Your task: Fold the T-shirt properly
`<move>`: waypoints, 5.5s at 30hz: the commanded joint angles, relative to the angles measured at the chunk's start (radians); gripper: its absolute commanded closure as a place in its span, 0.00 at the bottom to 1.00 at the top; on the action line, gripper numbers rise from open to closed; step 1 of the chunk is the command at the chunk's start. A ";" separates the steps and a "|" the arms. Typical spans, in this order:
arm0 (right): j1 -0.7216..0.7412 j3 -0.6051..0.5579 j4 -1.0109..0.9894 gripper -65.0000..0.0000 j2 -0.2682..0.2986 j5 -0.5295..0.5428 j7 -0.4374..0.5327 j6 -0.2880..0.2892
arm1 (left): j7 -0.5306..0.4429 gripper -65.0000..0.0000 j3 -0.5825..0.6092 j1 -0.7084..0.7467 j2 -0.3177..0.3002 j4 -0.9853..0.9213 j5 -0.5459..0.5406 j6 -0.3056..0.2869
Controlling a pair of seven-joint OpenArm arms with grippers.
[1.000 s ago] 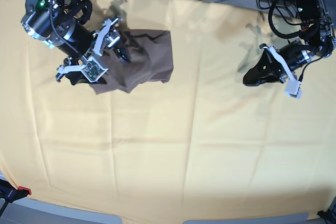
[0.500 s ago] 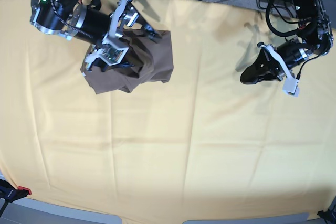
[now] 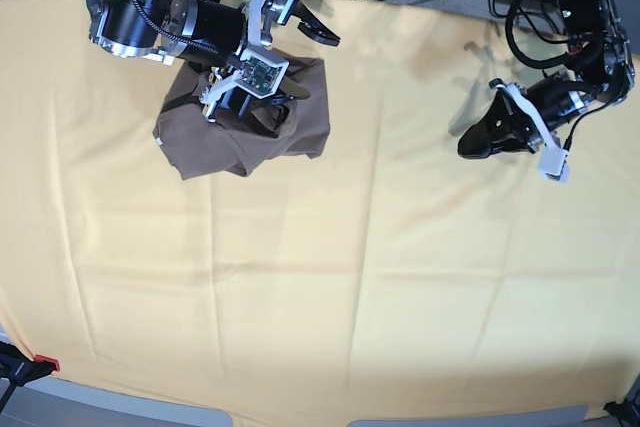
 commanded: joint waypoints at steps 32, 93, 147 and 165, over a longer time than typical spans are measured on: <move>0.087 0.517 0.014 0.33 -0.032 0.280 -0.140 0.002 | -0.026 1.00 -0.006 0.014 -0.014 0.016 -0.026 -0.008; 0.231 -0.131 -0.055 1.00 -0.031 -0.197 0.243 0.002 | -0.029 1.00 -0.006 0.043 -0.013 0.016 -0.027 -0.008; 0.101 0.504 0.014 0.28 0.009 0.402 -0.176 0.002 | -0.027 1.00 0.352 -0.050 -0.105 0.243 -0.016 -0.008; 0.100 0.615 -0.006 0.28 0.011 0.325 -0.120 0.002 | -0.243 0.42 0.945 -0.064 -0.096 0.451 0.536 -0.008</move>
